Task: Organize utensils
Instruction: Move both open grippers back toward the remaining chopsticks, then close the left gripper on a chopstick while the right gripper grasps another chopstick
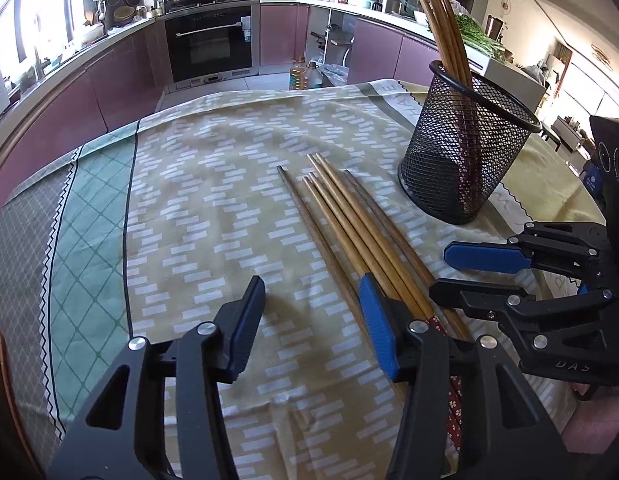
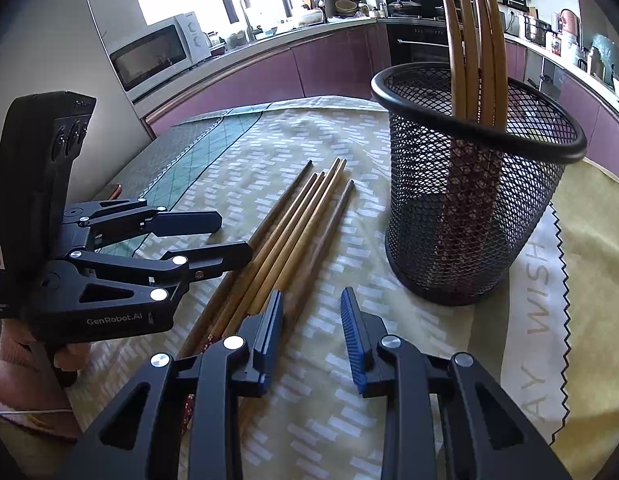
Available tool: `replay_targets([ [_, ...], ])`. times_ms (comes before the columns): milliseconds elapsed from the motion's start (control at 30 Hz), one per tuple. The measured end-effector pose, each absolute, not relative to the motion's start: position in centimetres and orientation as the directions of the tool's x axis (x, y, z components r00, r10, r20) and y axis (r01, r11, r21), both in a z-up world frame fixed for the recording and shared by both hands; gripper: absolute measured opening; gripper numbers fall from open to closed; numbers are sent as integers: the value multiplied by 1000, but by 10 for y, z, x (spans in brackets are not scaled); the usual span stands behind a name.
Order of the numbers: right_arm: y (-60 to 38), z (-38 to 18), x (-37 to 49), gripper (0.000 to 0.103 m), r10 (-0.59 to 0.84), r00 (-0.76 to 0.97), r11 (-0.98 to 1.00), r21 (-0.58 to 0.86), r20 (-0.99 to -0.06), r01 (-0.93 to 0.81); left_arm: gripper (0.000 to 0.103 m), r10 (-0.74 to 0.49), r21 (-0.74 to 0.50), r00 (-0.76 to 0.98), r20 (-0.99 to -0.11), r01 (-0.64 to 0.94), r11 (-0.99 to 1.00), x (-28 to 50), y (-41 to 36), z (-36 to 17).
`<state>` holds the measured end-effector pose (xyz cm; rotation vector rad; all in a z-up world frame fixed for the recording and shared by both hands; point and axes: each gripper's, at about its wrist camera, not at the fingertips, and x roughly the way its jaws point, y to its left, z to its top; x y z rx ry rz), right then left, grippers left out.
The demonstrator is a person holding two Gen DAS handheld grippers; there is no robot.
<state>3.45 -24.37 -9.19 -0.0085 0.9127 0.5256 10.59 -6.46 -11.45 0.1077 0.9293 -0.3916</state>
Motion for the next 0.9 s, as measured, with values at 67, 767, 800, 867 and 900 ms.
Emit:
replay_targets([
  [67,-242,-92,36,28,426,496,875,204,-757,-440,39,-299,-89,520,-800,390,917,106,-66,-114],
  [767,-250,-89,43,6,462,512,879,295,-724,-376,8,-353,-200,517,-780,328,923,112,-52,-110],
  [800,-252,-87,42,6,468,515,876,302,-718,-376,8,-363,-210,517,-775,332,920,110,-50,-108],
  [867,-253,-82,40,6,490,514,864,313,-704,-394,8,-383,-221,515,-767,350,911,104,-49,-105],
  [900,-252,-81,39,6,499,508,858,317,-702,-405,8,-388,-219,514,-765,359,907,101,-50,-104],
])
